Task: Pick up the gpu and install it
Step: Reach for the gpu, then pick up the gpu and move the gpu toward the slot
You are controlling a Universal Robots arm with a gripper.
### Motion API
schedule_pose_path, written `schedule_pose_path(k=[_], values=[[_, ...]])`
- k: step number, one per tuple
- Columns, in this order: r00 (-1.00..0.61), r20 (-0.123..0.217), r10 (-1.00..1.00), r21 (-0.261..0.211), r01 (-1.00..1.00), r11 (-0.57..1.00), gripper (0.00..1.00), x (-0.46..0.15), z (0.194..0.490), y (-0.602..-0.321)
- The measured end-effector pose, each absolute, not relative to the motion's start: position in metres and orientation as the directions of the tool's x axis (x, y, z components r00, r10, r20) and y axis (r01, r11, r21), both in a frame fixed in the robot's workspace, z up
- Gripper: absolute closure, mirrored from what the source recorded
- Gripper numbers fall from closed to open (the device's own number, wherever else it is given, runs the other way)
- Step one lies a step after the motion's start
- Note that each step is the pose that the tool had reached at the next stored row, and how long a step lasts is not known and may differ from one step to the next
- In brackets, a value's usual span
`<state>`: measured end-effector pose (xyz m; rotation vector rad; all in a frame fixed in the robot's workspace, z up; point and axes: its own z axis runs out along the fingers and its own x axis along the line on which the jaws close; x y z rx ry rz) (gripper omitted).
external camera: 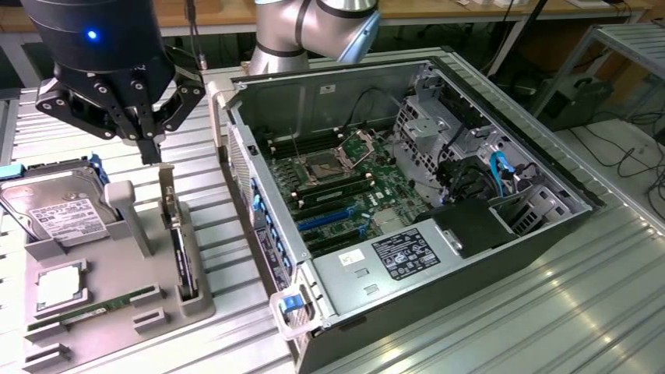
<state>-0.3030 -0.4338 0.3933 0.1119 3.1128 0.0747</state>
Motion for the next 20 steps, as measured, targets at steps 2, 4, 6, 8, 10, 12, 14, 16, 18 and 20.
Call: schedule_pose_path(k=[2, 4, 6, 8, 10, 12, 14, 16, 18, 20], values=[[-0.997, -0.024, 0.072, 0.049, 0.071, 0.996, 0.89, -0.303, 0.3933, -0.4338], [-0.997, -0.024, 0.072, 0.049, 0.071, 0.996, 0.89, -0.303, 0.3933, -0.4338], [-0.997, -0.024, 0.072, 0.049, 0.071, 0.996, 0.89, -0.303, 0.3933, -0.4338], [-0.997, -0.024, 0.072, 0.049, 0.071, 0.996, 0.89, -0.303, 0.3933, -0.4338], [-0.997, -0.024, 0.072, 0.049, 0.071, 0.996, 0.89, -0.303, 0.3933, -0.4338], [-0.997, -0.024, 0.072, 0.049, 0.071, 0.996, 0.76, -0.303, 0.3933, -0.4337], [-0.997, -0.024, 0.072, 0.049, 0.071, 0.996, 0.7, -0.303, 0.3933, -0.4338], [-0.997, -0.024, 0.072, 0.049, 0.071, 0.996, 0.58, -0.303, 0.3933, -0.4337], [-0.998, -0.024, 0.065, 0.048, 0.064, 0.997, 0.46, -0.303, 0.3927, -0.4333], [-0.998, -0.024, 0.056, 0.046, 0.055, 0.997, 0.46, -0.303, 0.3906, -0.432]])
